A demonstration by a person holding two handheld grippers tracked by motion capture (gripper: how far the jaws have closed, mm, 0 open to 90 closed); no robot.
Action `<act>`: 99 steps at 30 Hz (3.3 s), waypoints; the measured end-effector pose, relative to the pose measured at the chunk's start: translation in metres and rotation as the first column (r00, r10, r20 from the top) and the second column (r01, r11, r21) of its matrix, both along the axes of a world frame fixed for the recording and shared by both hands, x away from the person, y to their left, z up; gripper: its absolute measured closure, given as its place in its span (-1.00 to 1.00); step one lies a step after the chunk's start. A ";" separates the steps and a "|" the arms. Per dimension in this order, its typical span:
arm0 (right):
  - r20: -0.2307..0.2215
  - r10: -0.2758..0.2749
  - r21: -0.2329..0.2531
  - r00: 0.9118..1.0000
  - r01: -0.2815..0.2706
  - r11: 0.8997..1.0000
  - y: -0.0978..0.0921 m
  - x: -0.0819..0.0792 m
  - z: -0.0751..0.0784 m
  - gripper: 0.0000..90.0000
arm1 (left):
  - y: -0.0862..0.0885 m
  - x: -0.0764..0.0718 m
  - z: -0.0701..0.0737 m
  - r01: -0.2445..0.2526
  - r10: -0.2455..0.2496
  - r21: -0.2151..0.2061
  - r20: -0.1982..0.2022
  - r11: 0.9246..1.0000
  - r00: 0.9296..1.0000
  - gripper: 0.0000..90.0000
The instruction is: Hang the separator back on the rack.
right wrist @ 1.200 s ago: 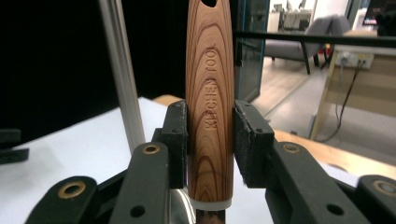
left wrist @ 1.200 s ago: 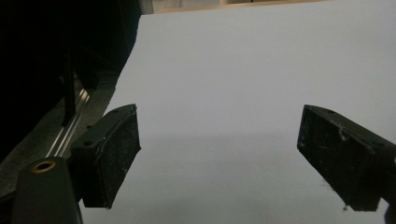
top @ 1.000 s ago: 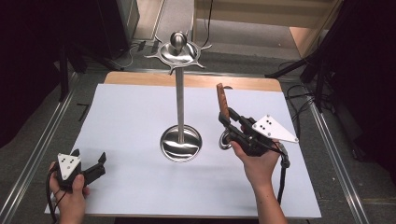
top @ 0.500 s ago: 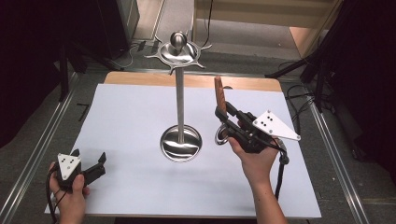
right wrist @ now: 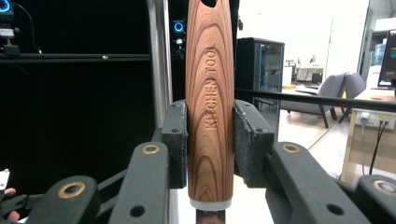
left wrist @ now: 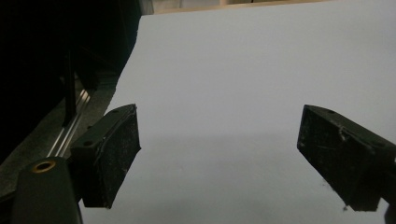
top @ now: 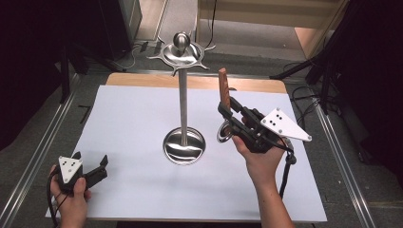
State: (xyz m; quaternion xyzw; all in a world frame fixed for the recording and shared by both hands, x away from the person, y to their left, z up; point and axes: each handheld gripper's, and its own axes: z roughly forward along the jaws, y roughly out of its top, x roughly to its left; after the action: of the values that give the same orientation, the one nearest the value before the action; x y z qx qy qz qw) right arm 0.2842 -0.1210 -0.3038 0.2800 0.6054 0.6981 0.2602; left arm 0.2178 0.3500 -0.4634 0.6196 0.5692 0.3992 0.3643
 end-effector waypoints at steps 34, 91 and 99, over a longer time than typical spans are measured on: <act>0.081 0.087 0.069 0.993 -0.092 0.993 0.016 -0.006 0.016 0.55 | 0.000 0.000 0.000 0.003 -0.003 -0.005 0.001 1.000 1.000 -0.69; 0.047 0.125 0.044 0.991 -0.127 0.991 0.027 0.002 0.008 0.23 | 0.001 0.000 0.000 0.007 -0.007 -0.006 0.000 1.000 1.000 -0.68; 0.021 0.048 0.005 0.999 -0.048 0.999 0.016 0.003 -0.001 -0.17 | 0.001 0.000 0.000 0.006 -0.006 -0.007 0.002 1.000 1.000 -0.69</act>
State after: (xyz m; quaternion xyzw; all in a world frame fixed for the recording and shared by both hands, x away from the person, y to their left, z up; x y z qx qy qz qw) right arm 0.2877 -0.1048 -0.3048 0.2587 0.6075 0.7086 0.2487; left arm 0.2178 0.3506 -0.4634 0.6198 0.5684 0.3966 0.3681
